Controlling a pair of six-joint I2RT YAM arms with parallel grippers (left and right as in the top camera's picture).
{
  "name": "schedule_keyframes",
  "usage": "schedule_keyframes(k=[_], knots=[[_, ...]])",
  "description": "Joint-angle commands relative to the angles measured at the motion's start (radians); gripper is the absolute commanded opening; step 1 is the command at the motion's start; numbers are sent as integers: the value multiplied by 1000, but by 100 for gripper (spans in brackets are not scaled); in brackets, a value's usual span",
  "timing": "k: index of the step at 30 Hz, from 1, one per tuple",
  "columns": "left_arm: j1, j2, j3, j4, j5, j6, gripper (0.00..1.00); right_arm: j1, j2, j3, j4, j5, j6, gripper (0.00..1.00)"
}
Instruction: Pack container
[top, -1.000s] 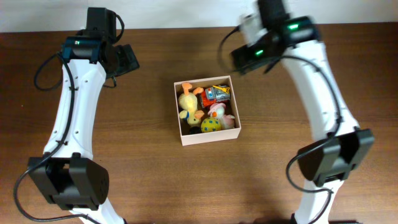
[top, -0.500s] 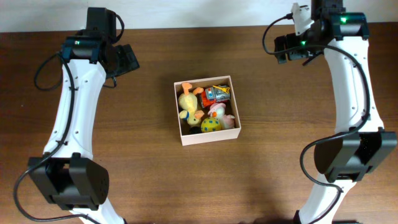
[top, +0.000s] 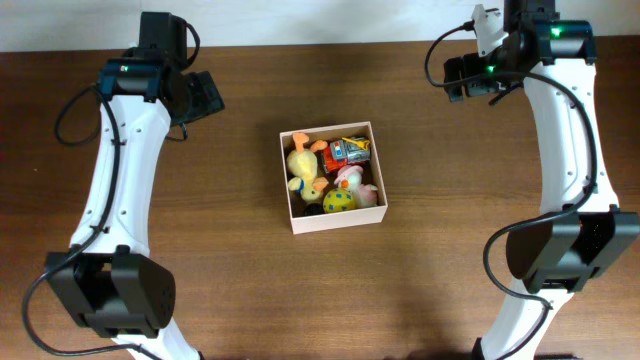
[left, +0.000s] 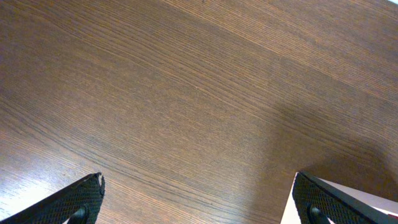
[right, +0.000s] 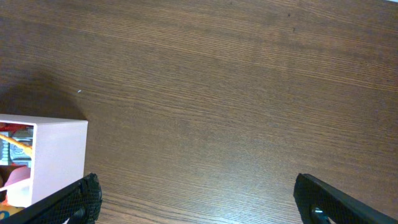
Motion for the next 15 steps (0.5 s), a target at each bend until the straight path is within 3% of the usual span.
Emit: schedule_keyframes(k=[1, 15], knots=[[-2, 5, 10, 2, -8, -12, 99, -4, -5, 18, -1, 5, 11, 99], [-2, 5, 10, 2, -8, -12, 99, -4, -5, 18, -2, -26, 19, 99]])
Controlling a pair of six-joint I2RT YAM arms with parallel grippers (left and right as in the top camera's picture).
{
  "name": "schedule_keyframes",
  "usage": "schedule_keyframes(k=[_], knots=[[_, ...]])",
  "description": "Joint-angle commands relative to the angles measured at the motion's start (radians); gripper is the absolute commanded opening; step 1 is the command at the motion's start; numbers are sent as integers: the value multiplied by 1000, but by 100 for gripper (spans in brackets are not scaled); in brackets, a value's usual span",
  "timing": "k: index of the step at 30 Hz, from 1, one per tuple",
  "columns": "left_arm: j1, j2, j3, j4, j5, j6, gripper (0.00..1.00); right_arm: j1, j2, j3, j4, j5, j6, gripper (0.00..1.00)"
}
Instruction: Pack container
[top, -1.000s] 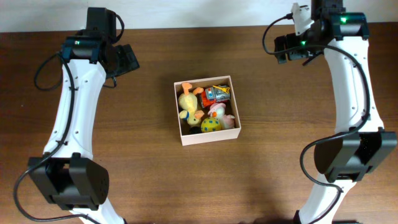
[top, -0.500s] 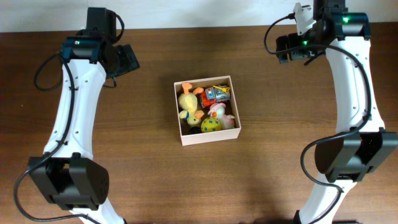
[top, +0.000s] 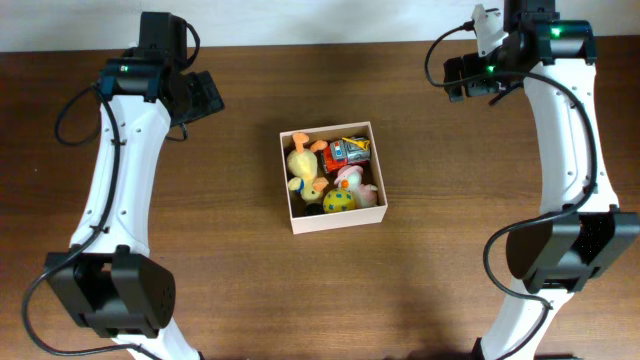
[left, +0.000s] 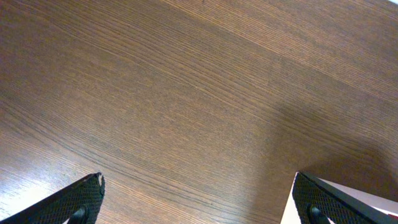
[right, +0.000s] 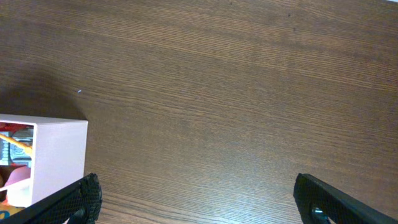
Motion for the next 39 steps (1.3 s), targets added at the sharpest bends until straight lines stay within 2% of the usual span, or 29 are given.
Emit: schedule_keyframes(k=[1, 5, 10, 13, 19, 25, 33, 39], knots=[[-2, 5, 10, 2, -7, -12, 99, -3, -9, 18, 8, -43, 18, 99], [-2, 5, 10, 2, -7, -12, 99, 27, -87, 18, 63, -42, 17, 99], [-2, 5, 10, 2, -7, -12, 99, 55, -267, 18, 138, -42, -33, 99], [-2, 5, 10, 2, -7, -12, 99, 63, -381, 14, 136, -42, -94, 99], [-2, 5, 10, 2, -7, -12, 99, 62, -610, -86, 119, -42, -96, 99], [-2, 5, 10, 2, -7, -12, 99, 48, -907, -430, 204, -41, -95, 99], [-2, 5, 10, 2, -7, -12, 99, 18, -1369, -1098, 541, -48, -95, 99], [-2, 5, 10, 2, -7, -12, 99, 14, -1623, -1470, 746, -78, -95, 99]])
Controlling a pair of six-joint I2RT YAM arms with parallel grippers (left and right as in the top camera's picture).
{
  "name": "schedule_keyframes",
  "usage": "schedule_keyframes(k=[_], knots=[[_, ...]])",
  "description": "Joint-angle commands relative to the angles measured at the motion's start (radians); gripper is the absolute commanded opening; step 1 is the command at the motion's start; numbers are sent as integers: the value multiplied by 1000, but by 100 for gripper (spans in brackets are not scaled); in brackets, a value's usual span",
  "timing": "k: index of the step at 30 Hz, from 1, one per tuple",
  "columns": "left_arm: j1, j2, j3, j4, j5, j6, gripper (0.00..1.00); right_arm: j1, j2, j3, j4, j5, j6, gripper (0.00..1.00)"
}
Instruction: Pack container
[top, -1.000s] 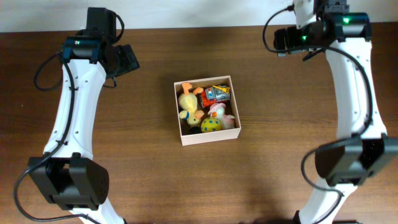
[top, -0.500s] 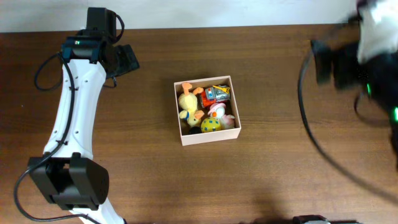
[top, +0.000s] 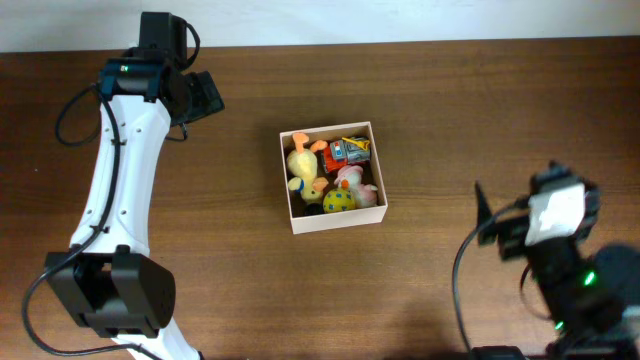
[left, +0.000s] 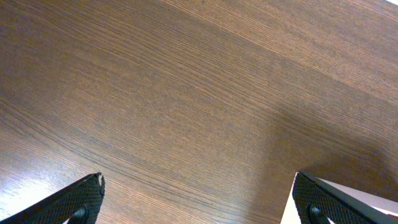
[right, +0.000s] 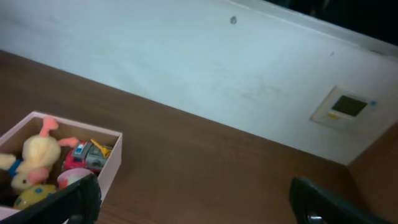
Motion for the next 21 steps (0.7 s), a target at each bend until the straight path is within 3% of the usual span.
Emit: schedule_keyframes(k=[1, 11, 21], knots=[[-2, 4, 10, 2, -7, -12, 99, -8, -123, -192, 84, -29, -2, 99], [-2, 4, 10, 2, -7, -12, 99, -8, -350, -580, 370, -16, 48, 99], [-2, 4, 10, 2, -7, -12, 99, -8, -494, -721, 439, -16, 58, 99]])
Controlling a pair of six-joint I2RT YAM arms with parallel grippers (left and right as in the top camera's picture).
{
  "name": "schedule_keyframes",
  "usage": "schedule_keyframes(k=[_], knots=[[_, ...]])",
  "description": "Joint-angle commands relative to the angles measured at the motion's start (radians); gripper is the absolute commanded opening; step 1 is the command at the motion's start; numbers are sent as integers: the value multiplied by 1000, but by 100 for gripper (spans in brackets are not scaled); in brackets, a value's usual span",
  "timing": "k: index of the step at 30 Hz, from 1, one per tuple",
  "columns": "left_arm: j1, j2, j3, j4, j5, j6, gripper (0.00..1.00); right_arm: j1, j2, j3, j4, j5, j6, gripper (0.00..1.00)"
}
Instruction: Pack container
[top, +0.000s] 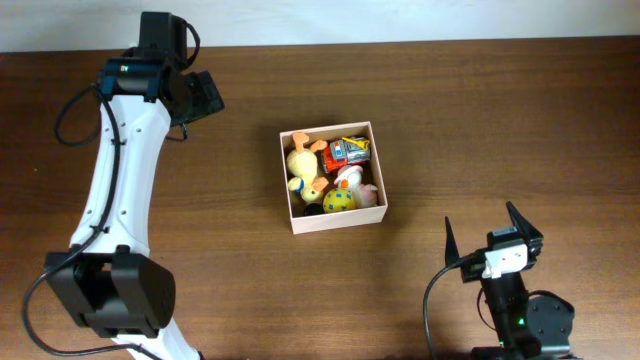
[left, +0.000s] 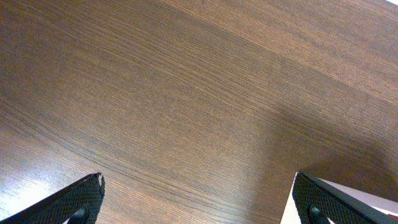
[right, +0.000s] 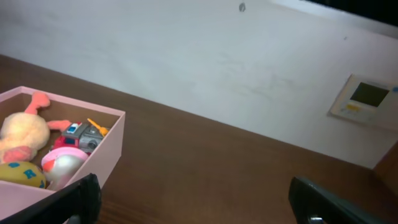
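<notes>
A pink open box (top: 296, 222) stands mid-table, holding a yellow plush duck (top: 302, 165), a red toy car (top: 347, 152), a pink-white ball (top: 349, 178) and a yellow spotted egg (top: 338, 201). The same box (right: 99, 163) shows at the left of the right wrist view. My left gripper (left: 196, 199) hangs open over bare wood at the far left, a corner of the box by its right finger. Low at the near right edge, my right gripper (right: 196, 199) is open and empty, facing the back wall.
A wooden table (top: 480, 130) spreads around the box. The white back wall (right: 205, 68) carries a small wall panel (right: 367, 98). The right arm's base (top: 525, 318) sits at the near right edge.
My right arm has drawn further back toward its base at the near right edge. Its camera sits a little lower, facing the wall. The left arm and box are unchanged.
Both grippers stood open and raised at the far left and far right of the table through the first two moments, the box packed with toys. Then the right arm was folded back to the near right, and now lower still.
</notes>
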Motion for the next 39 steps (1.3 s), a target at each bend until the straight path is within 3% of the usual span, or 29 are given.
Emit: schedule_keyframes(k=[1, 13, 19, 39], knots=[[-2, 4, 10, 2, -8, -12, 99, -8, -54, -32, 9, 2, 18, 99], [-2, 4, 10, 2, -8, -12, 99, -8, -69, -79, 36, 2, 18, 99], [-2, 4, 10, 2, -8, -12, 99, -8, -69, -167, 180, 1, 19, 99], [-2, 5, 10, 2, -8, -12, 99, -6, -69, -166, 73, 2, 37, 99]])
